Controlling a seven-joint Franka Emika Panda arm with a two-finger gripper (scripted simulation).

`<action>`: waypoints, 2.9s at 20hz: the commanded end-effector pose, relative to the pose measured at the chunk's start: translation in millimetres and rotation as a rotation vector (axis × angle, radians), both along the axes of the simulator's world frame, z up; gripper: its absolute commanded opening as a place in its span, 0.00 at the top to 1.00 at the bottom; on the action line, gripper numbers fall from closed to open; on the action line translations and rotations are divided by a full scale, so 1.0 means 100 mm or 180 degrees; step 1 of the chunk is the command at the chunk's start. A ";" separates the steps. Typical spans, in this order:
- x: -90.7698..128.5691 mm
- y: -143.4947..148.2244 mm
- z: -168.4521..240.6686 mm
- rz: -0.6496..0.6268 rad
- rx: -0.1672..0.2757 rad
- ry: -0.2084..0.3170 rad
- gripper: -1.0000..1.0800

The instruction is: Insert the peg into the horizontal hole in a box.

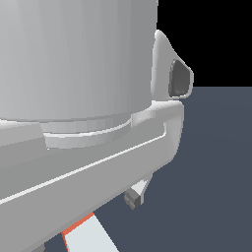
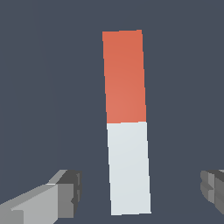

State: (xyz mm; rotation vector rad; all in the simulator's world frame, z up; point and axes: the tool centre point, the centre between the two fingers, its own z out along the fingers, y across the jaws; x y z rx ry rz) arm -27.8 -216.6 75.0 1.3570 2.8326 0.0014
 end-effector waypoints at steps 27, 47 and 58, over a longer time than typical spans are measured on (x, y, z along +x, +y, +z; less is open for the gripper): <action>0.05 -0.13 -0.56 0.0158 -0.0002 0.0003 0.04; 0.01 0.06 -0.54 0.0056 0.0000 0.0005 1.00; -0.10 0.76 -0.45 -0.0327 0.0000 0.0004 1.00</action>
